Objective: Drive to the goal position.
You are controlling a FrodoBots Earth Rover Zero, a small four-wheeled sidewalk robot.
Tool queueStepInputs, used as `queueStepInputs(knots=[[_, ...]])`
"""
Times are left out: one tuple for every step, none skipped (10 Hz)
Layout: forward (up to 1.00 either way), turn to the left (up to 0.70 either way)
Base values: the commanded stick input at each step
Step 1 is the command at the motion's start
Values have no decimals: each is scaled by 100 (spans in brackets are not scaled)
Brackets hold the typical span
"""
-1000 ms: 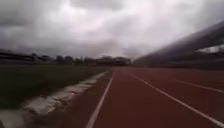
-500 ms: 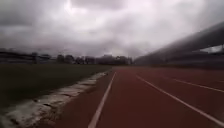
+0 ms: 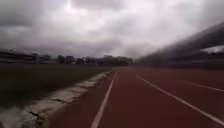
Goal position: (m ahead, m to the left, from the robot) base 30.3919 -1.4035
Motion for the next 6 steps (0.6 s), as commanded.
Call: queueStepInputs(knots=[[70, 0], [70, 0], [70, 0], [70, 0], [70, 0], [70, 0]])
